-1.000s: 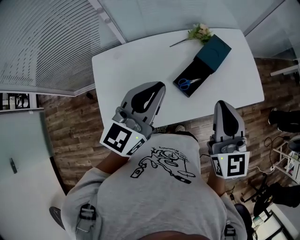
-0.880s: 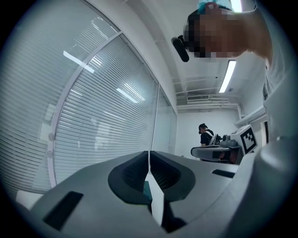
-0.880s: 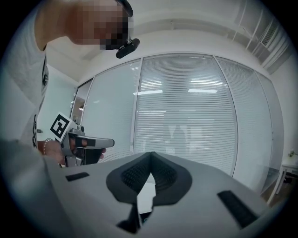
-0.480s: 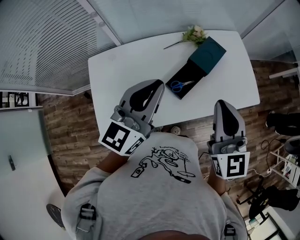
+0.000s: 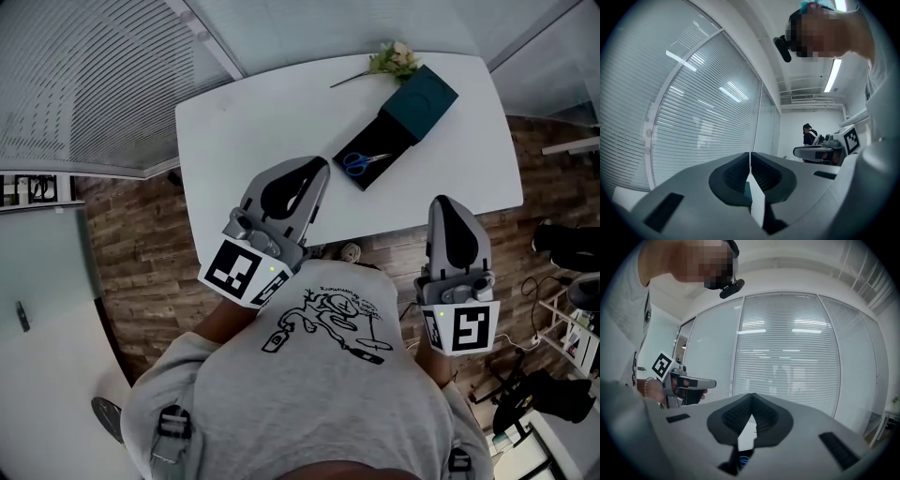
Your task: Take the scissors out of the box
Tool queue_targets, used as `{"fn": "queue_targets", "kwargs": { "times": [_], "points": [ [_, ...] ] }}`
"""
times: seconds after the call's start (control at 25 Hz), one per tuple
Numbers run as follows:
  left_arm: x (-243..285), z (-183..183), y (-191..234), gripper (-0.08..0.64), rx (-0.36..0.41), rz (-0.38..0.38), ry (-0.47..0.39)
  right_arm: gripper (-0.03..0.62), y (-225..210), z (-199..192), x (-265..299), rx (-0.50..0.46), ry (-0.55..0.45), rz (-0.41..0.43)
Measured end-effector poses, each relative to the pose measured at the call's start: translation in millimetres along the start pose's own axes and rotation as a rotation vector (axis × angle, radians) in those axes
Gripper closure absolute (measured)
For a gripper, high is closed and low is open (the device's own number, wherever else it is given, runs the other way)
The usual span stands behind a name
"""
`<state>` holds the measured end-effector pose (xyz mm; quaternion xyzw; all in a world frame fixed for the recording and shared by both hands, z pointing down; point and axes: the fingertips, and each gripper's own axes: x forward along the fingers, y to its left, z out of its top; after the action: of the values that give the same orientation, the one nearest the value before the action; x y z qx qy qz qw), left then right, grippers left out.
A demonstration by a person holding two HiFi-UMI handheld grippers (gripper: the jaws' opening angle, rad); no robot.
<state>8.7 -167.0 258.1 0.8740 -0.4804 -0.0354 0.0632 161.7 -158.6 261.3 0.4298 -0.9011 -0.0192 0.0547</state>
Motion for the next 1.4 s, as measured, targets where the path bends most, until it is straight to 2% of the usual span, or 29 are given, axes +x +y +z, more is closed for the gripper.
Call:
{"fn": "queue_targets", "kwargs": {
  "times": [0.32, 0.6, 0.72, 0.8, 1.4],
  "points": [
    [-7.6, -16.6, 5.8, 0.532, -0.023, 0.008, 0.043, 0.586, 12.8, -14.7, 6.2, 0.014, 0.045, 0.027],
    [-13.8, -24.5, 13.6, 0.532, -0.023, 0.024, 0.05, 0.584, 30.0, -35.6, 24.2, -0.064, 0.099, 0.084],
    [-16.6, -22.5, 15.1, 0.534, -0.023, 0.024, 0.041, 0.545, 35.9, -46.9, 35.7, -0.093, 0.127, 0.103],
    [-19.3, -21.2, 16.2, 0.532, -0.022, 0.027, 0.036, 0.543, 39.2, -54.5, 41.3, -0.113, 0.143, 0.117],
    [-27.7, -23.5, 29.6, 0.532, -0.03, 0.053, 0.021, 0.529, 36.4, -154.1, 88.1, -0.276, 0.367, 0.244]
  ]
}}
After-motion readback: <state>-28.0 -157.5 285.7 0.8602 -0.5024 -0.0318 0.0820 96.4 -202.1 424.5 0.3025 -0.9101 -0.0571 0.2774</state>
